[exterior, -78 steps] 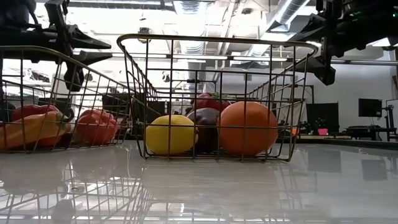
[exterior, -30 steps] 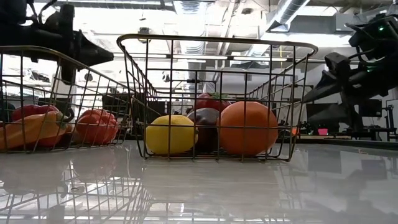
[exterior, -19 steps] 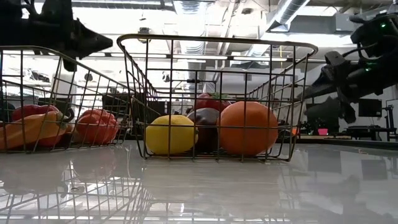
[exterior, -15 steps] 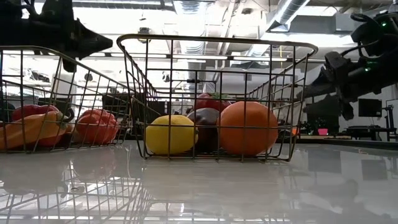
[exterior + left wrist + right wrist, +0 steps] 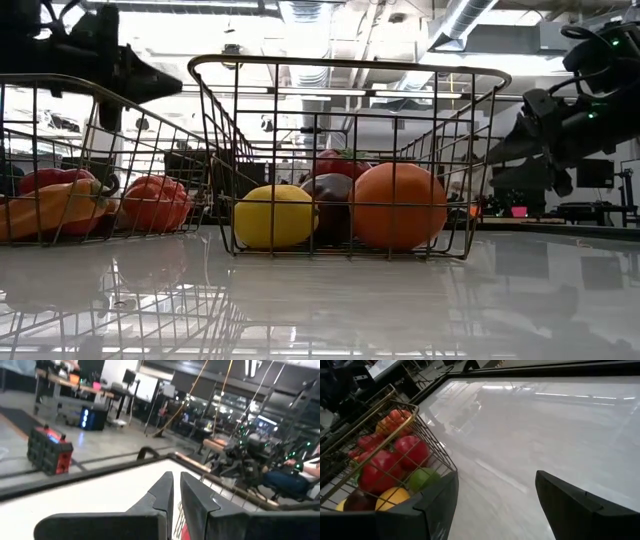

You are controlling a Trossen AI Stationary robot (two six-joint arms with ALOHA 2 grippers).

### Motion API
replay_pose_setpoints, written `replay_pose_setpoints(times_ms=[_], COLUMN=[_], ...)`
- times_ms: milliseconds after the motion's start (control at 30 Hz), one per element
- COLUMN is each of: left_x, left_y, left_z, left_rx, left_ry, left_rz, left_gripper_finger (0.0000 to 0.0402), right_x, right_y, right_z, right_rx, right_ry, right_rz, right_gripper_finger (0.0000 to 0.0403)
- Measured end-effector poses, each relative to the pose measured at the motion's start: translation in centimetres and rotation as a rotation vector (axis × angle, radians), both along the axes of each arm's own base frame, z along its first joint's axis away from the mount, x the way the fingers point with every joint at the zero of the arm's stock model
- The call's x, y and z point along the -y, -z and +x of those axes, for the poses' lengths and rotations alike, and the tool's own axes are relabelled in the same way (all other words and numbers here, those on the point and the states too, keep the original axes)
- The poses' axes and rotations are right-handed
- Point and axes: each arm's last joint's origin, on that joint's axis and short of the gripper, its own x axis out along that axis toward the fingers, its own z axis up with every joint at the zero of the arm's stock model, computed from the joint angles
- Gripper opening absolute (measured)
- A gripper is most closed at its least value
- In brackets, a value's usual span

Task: Sort produce into baskets
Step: Return to Home Position

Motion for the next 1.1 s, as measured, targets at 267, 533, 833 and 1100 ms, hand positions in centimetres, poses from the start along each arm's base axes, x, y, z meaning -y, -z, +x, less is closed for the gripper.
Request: replay_pose_setpoints(times_ms=[267, 533, 833, 1100], left_x=[0.0, 0.0, 0.0, 0.0], left_y=[0.4, 0.4, 0.2, 0.7], left_z=[0.0, 0.0, -0.1, -0.1], left_rx=[-0.005, -0.005, -0.019, -0.070], left_ry=[0.005, -0.006, 0.008, 0.018], left_rz=[-0.049, -0.050, -0.005, 0.000], left_gripper_finger=[0.0020, 0.0020, 0.0020, 0.0020], right_x=[-0.5, -1.0, -1.0, -1.0], right_y=[-1.3, -3.3, -3.4, -3.1], right_z=[-0.7, -1.9, -1.9, -1.9], right_rx=[0.167, 0.405, 0.415, 0.383], right_ry=[-0.031, -0.045, -0.044, -0.045], right_rz=[-0.045, -0.109, -0.112, -0.103], right_gripper_finger=[0.0291, 0.0291, 0.0291, 0.0291])
